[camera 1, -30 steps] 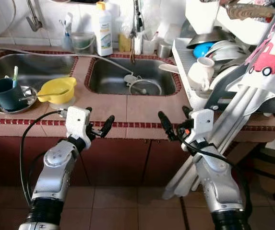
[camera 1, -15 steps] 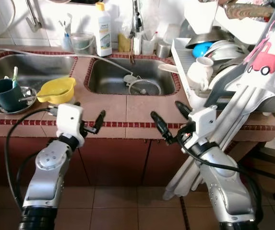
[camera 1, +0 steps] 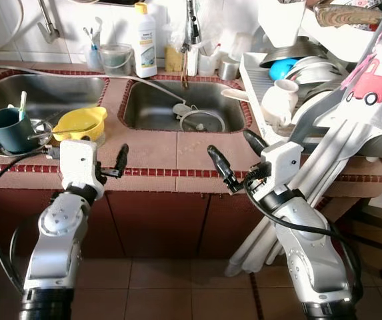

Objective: Kitchen organization

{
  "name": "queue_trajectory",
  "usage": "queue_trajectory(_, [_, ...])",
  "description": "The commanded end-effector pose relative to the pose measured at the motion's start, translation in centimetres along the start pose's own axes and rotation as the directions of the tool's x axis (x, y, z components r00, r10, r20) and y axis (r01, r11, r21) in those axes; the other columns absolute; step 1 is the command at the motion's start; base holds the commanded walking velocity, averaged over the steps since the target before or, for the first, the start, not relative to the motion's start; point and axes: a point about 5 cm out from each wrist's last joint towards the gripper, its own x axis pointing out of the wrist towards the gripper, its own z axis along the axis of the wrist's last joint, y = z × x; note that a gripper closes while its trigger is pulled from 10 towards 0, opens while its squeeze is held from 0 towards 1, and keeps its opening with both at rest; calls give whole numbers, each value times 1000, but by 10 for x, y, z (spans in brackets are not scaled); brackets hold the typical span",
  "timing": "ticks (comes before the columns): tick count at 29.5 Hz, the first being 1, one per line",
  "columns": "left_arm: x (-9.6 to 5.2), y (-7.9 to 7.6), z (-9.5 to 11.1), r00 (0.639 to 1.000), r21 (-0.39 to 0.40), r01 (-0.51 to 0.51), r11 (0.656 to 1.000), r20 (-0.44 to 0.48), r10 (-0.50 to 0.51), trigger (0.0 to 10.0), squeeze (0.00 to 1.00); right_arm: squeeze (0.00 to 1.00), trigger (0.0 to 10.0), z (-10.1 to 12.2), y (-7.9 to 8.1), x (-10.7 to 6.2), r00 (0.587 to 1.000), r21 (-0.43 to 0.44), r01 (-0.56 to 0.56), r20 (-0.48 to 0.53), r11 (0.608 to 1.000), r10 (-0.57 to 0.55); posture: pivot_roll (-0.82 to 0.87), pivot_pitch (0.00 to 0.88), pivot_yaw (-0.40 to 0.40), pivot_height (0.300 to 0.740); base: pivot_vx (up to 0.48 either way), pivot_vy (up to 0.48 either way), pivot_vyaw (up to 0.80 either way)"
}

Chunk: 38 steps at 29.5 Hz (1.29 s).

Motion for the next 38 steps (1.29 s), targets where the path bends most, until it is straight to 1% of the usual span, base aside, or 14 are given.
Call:
queue_trajectory(1, [3, 1, 3, 1000, -10, 0, 1000, 3, 0, 10000, 0, 0, 10000, 4, -5, 0, 1000, -19, 13, 12, 1000, -13, -147, 57, -27, 740, 0, 0, 0])
queue_trajectory(5, [-12, -1, 5, 1000, -76, 15, 997, 25, -13, 10000, 0, 0, 10000, 10, -8, -8, 986, -21, 148, 74, 989, -146, -152, 54, -19, 740, 0, 0, 0])
queue_trajectory(7, [-25, -5, -3, 1000, -90, 0, 996, 18, 2, 10000, 0, 0, 10000, 3, -2, -14, 977, 1, 206, 64, 979, -206, -156, 50, -19, 740, 0, 0, 0])
queue_trajectory(8, [-25, -5, -3, 1000, -90, 0, 996, 18, 2, 10000, 0, 0, 10000, 3, -2, -14, 977, 1, 206, 64, 979, -206, -156, 50, -19, 740, 0, 0, 0])
queue_trajectory(9, [-31, -7, -10, 1000, -108, -23, 994, -5, 23, 10000, 0, 0, 10000, -1, 2, -18, 970, -4, 237, 52, 971, -237, -157, 42, -15, 740, 0, 0, 0])
queue_trajectory(12, [-35, -9, -15, 999, -122, -44, 991, -17, 43, 10000, 0, 0, 10000, -5, 4, -21, 963, -14, 266, 39, 964, -266, -163, 19, -12, 740, 0, 0, 0])
queue_trajectory(14, [-36, -11, -17, 999, -159, -31, 987, -23, 27, 10000, 0, 0, 10000, -10, 2, -22, 960, -12, 278, 29, 960, -278, -162, 0, -16, 740, 0, 0, 0])
queue_trajectory(17, [-36, -10, -22, 999, -135, -31, 990, -16, 29, 10000, 0, 0, 10000, -15, -4, -25, 950, -19, 311, 17, 950, -311, -163, 0, -14, 740, 0, 0, 0])
queue_trajectory(21, [-29, -5, -28, 998, -166, -57, 984, -18, 55, 10000, 0, 0, 10000, -22, -14, -27, 941, -59, 339, 20, 939, -338, -162, 0, -16, 740, 0, 0, 0])
queue_trajectory(22, [-27, -5, -28, 999, -151, -49, 987, -7, 49, 10000, 0, 0, 10000, -23, -15, -27, 942, -82, 336, 26, 938, -335, -161, 0, -17, 740, 0, 0, 0])
queue_trajectory(24, [-24, -7, -25, 999, -135, -22, 991, 39, 27, 10000, 0, 0, 10000, -23, -15, -27, 946, -120, 325, 43, 938, -323, -163, 0, -19, 740, 0, 0, 0])
queue_trajectory(29, [-23, -14, -34, 999, -161, 19, 987, 40, -13, 10000, 0, 0, 10000, -28, -14, -28, 950, -109, 313, 29, 944, -311, -165, 0, -21, 740, 0, 0, 0])
queue_trajectory(33, [-24, -24, -45, 998, -164, 60, 985, 9, -59, 10000, 0, 0, 10000, -44, -11, -36, 956, -121, 289, -21, 950, -294, -162, 0, -25, 740, 0, 0, 0])
queue_trajectory(38, [-22, -20, -41, 999, -190, 49, 981, 21, -46, 10000, 0, 0, 10000, -41, -15, -34, 958, -124, 284, -7, 951, -287, -162, 0, -27, 740, 0, 0, 0])
